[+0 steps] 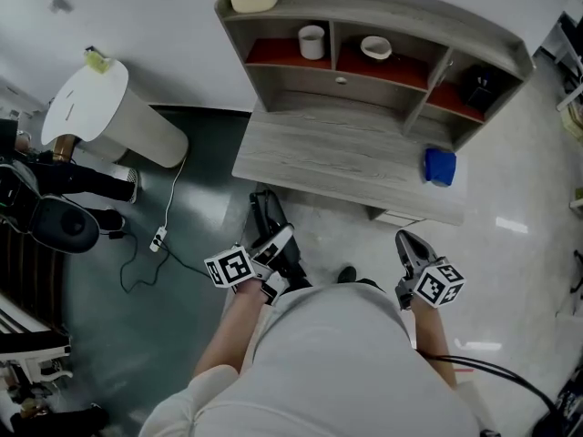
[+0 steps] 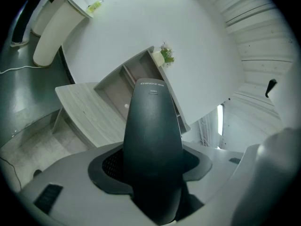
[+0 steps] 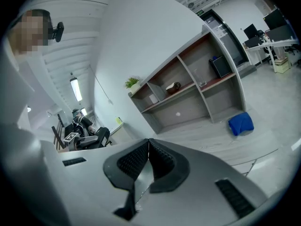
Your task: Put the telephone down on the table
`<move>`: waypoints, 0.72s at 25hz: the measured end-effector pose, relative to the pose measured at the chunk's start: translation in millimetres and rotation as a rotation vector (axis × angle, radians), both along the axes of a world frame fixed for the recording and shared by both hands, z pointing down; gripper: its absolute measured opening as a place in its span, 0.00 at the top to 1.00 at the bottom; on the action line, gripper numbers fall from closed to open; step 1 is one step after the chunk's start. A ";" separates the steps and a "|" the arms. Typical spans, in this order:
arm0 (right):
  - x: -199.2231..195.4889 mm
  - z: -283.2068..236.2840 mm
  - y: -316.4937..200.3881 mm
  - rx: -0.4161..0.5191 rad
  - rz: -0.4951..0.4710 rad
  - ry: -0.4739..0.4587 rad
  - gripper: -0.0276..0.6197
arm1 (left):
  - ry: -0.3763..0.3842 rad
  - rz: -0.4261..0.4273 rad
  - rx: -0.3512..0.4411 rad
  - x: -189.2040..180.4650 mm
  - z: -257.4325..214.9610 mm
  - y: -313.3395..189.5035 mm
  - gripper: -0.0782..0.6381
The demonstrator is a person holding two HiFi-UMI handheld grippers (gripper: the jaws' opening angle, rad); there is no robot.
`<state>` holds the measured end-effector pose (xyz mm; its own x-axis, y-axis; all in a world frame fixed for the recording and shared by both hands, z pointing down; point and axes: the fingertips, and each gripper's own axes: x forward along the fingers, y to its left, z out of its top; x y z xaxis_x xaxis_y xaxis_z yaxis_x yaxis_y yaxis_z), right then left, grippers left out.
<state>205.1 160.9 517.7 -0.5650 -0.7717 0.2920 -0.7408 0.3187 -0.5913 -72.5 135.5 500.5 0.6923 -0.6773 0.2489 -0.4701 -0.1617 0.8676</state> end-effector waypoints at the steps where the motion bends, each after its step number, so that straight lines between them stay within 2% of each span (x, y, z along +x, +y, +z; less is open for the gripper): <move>1: 4.9 2.3 0.9 -0.004 -0.006 -0.001 0.93 | -0.005 -0.004 0.002 2.8 0.5 -0.3 0.49; 5: 21.6 10.4 3.7 -0.013 -0.030 -0.001 0.93 | -0.008 -0.021 0.003 15.2 1.8 1.6 0.49; 10: 31.0 17.3 0.6 -0.035 -0.049 -0.001 0.93 | 0.025 -0.040 -0.016 28.7 2.5 1.2 0.49; 18: 18.5 26.9 -12.4 -0.052 -0.057 -0.004 0.93 | 0.000 -0.014 -0.021 25.0 9.2 -18.1 0.49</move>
